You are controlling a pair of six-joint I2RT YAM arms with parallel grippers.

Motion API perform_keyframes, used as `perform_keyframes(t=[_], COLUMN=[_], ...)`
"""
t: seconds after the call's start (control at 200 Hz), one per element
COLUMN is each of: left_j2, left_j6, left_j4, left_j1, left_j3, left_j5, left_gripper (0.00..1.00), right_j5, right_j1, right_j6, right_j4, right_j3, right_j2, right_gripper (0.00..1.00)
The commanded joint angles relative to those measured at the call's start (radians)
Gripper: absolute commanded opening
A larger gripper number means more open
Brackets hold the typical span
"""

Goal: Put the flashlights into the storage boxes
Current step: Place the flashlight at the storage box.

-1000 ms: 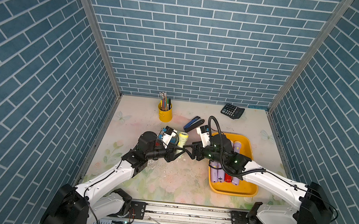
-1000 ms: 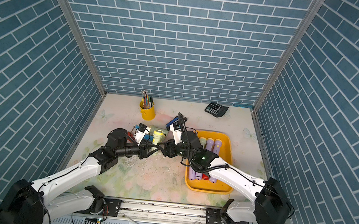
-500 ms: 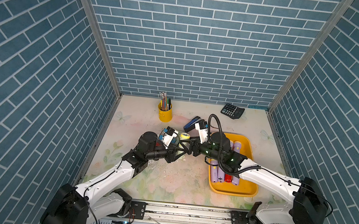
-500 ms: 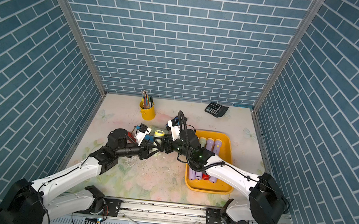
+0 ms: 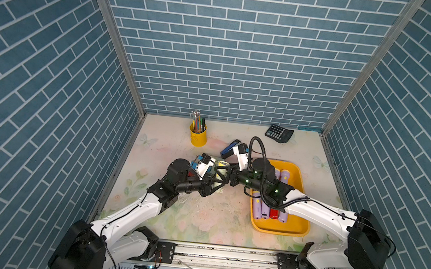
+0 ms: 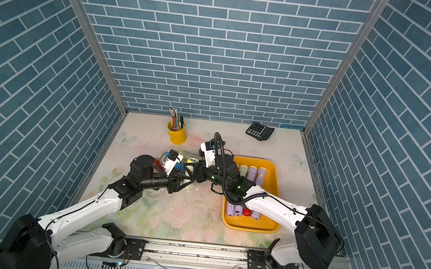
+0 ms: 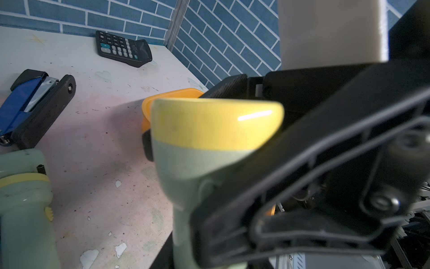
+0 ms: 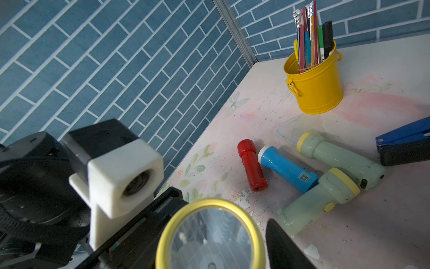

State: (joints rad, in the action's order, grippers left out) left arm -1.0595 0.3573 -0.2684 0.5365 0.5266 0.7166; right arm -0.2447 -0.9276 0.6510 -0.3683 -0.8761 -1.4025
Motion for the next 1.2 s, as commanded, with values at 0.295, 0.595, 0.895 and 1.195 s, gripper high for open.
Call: perform_keyframes(t=[0.295,0.595,0.895,1.195], left_j2=[0.013,0.006,-0.05,-0.11], left_j6=[-0.024,-0.037,-0.083,-0.088], left_j4=[-0.017,0.037,0.143,0.166], left_j1=[0.008,0.009,0.044,0.069], left_j3=[0.001,0.013,0.07,0.108], left_j5=[-0.016,-0.056,-0.132,-0.17], left_gripper=[0.42,0.59,0.6,0.6], right_j5=[0.002,0.042,-0.019,-0.057], right_j1=[-0.001,0.095,0.373,0.559], right_j6=[0.031,0.032,-0.057,-0.151], right_j4=[-0.045,0.228,0.704,0.884], right_j3=[-0.02,-0.003,-0.037,-0.163], right_j2=[0.025,0.126,0.165,-0.028], right_gripper=[0.43,0.4,0.4,0.4])
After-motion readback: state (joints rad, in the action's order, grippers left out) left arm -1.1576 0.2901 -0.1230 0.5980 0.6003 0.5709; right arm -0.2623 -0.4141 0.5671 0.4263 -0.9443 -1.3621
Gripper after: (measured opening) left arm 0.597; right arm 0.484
